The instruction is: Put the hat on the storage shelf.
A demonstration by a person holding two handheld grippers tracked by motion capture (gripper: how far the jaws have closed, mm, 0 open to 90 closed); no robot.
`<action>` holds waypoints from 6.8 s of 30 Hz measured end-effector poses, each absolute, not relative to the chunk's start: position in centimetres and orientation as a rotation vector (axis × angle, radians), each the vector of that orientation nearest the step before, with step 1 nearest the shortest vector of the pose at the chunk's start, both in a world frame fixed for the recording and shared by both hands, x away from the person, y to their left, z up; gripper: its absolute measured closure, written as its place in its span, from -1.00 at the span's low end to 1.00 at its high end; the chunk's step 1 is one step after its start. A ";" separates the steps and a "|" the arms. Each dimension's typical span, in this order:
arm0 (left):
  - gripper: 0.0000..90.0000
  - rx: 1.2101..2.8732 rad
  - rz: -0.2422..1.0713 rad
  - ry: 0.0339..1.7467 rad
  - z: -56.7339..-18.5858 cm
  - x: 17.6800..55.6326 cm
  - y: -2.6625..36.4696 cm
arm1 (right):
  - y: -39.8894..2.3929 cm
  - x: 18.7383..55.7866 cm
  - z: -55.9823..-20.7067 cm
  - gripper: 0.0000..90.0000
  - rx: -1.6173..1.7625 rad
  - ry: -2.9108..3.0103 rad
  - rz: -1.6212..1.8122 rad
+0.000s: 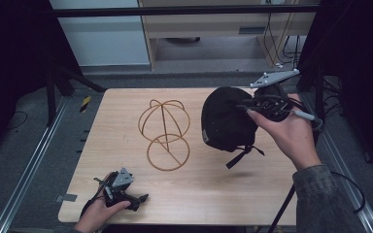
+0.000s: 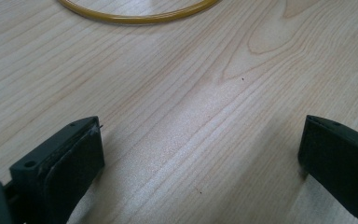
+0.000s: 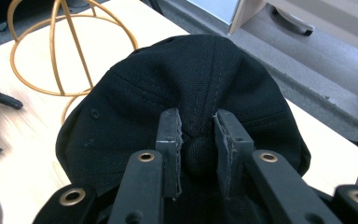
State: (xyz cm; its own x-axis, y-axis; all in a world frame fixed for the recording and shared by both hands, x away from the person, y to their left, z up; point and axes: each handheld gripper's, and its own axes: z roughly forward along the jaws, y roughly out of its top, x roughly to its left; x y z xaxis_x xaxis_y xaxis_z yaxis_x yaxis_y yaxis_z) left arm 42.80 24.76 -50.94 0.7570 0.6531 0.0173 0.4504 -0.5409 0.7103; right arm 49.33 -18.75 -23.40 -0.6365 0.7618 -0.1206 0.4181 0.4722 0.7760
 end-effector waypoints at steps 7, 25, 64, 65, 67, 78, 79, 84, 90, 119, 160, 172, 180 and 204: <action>-1.00 2.237 0.364 0.822 -50.9 42.8 24.8 | -18.1 49.2 -22.5 0.63 0.957 2.256 1.028; -1.00 2.238 0.364 0.822 -50.9 42.8 24.8 | -16.6 48.9 -21.1 0.64 0.905 2.224 1.083; -1.00 2.238 0.364 0.822 -50.9 42.8 24.8 | -13.0 49.1 -19.2 0.64 0.826 2.169 1.176; -1.00 2.238 0.364 0.821 -50.9 42.8 24.8 | -12.9 49.2 -19.2 0.64 0.827 2.166 1.182; -1.00 2.238 0.363 0.821 -50.9 42.8 24.8 | -12.6 49.3 -19.1 0.64 0.828 2.165 1.184; -1.00 2.239 0.365 0.821 -50.9 42.8 24.8 | -11.3 49.7 -18.8 0.64 0.809 2.173 1.180; -1.00 2.239 0.365 0.820 -50.9 42.8 24.8 | -11.1 49.7 -18.7 0.64 0.806 2.172 1.184; -1.00 2.239 0.365 0.820 -50.9 42.8 24.8 | -10.7 50.0 -18.6 0.64 0.803 2.174 1.185; -1.00 2.238 0.363 0.822 -50.9 42.8 24.8 | -9.8 50.7 -18.5 0.64 0.804 2.170 1.179; -1.00 2.239 0.365 0.821 -50.9 42.8 24.8 | -5.7 52.8 -17.7 0.64 0.762 2.227 1.151; -1.00 2.237 0.366 0.823 -50.9 42.8 24.8 | 1.2 55.3 -21.7 0.63 0.703 2.429 0.975; -1.00 2.237 0.366 0.823 -50.9 42.8 24.8 | 1.9 56.7 -23.2 0.62 0.755 2.463 0.961; -1.00 2.237 0.366 0.823 -50.9 42.8 24.8 | 2.4 56.9 -23.8 0.61 0.752 2.474 0.952; -1.00 2.238 0.364 0.823 -50.9 42.8 24.7 | -0.4 55.1 -22.6 0.50 0.751 2.396 1.068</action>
State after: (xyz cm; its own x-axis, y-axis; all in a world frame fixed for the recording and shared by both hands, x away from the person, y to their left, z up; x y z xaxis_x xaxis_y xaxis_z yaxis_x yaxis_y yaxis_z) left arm 42.79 24.73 -50.93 0.7571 0.6530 0.0170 0.4518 -0.5423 0.7083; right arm 55.09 -0.44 -22.63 -0.7707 0.6202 -0.1461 0.3060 0.5615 0.7688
